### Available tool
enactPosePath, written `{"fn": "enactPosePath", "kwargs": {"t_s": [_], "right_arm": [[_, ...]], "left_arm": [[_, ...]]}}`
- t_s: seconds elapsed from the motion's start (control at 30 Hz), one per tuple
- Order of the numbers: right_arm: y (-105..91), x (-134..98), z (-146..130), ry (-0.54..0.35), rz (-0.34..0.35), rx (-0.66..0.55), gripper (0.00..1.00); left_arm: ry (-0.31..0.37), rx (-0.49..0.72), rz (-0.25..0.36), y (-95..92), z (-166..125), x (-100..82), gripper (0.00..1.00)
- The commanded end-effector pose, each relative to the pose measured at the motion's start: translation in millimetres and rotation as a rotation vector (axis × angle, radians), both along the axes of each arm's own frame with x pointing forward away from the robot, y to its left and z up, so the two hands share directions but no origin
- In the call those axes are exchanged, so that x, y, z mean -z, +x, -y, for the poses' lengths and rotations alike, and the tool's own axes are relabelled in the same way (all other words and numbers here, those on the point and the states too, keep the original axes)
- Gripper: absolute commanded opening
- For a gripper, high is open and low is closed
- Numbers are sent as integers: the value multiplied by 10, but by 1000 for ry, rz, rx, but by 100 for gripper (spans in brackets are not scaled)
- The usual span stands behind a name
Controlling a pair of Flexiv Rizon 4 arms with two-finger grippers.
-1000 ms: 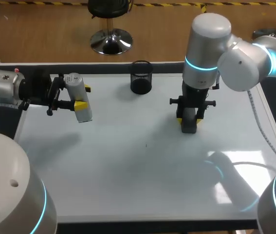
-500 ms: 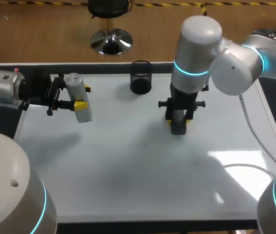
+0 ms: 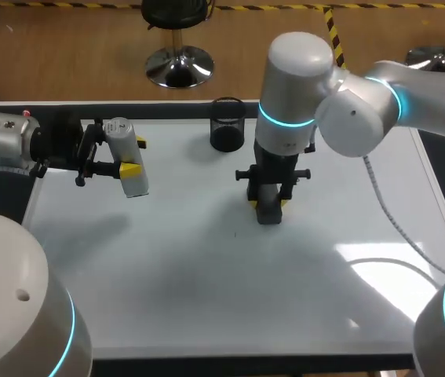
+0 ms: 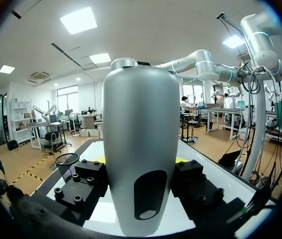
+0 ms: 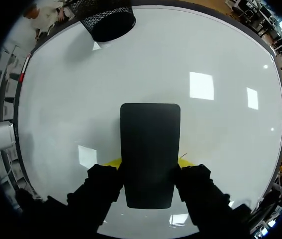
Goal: Pick up the inspection probe, press it on each red-marked spot on the whiteboard one by one, put down the probe, pick up the eraser, and wipe off all the red marks.
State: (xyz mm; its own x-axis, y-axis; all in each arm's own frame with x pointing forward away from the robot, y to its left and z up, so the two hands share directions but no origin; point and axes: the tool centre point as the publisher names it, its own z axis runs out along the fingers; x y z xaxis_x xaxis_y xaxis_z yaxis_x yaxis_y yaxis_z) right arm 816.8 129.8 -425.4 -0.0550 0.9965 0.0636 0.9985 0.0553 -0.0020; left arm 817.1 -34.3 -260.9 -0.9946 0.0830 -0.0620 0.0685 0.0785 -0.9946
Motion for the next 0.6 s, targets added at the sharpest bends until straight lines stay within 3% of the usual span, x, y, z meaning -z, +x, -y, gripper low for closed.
{"fn": "enactPosePath", "kwargs": {"t_s": [0.03,0.6], "right_arm": [[14,70,21,-3,-5,-1,0],[1,86,514,-15,-43,28,0]], "left_arm": [[-1,1,2,2,-3,-6,0],[-1,1,2,2,-3,-6,0]]}}
